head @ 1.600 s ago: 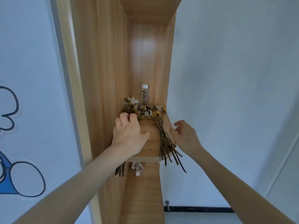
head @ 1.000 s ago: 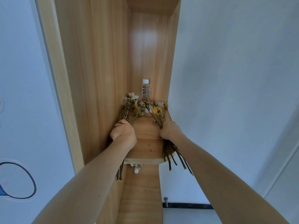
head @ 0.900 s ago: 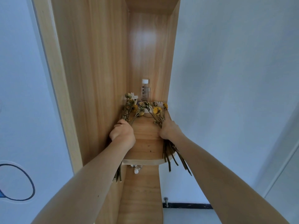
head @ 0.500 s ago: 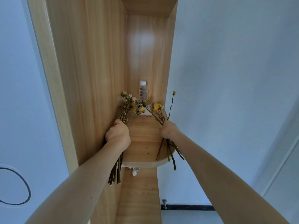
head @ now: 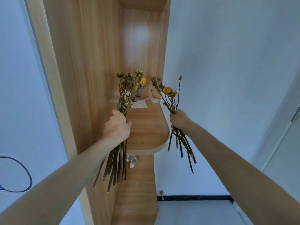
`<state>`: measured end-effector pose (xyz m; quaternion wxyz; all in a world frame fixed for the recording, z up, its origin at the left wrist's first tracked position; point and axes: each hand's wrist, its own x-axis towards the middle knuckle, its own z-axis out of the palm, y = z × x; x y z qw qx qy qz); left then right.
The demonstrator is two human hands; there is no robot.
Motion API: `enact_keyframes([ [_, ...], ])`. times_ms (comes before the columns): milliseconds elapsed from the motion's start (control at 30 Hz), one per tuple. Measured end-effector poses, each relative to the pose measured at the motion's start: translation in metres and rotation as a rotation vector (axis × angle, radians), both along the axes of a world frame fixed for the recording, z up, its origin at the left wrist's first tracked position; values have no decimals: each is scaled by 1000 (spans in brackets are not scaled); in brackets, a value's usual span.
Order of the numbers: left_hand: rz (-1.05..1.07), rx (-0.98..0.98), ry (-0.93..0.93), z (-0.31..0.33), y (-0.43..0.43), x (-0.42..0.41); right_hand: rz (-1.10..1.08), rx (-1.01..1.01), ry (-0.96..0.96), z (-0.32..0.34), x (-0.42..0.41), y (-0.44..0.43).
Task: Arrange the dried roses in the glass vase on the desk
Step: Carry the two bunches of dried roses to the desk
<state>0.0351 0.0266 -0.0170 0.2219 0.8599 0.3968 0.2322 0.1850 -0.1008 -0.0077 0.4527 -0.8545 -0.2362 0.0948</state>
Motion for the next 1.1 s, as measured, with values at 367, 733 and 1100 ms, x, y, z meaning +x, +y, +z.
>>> enact_keyframes([
  [367,-201,-147,-248,-13,-41,-80,143,267,80,-7,-69,-84],
  [733,-267,-373,-231,-115,-98,-224,224,327,266,-132,-160,-223],
  [1100,-69,-645,-30,-235,-139,-312,247,-33,396,-239,-224,-294],
])
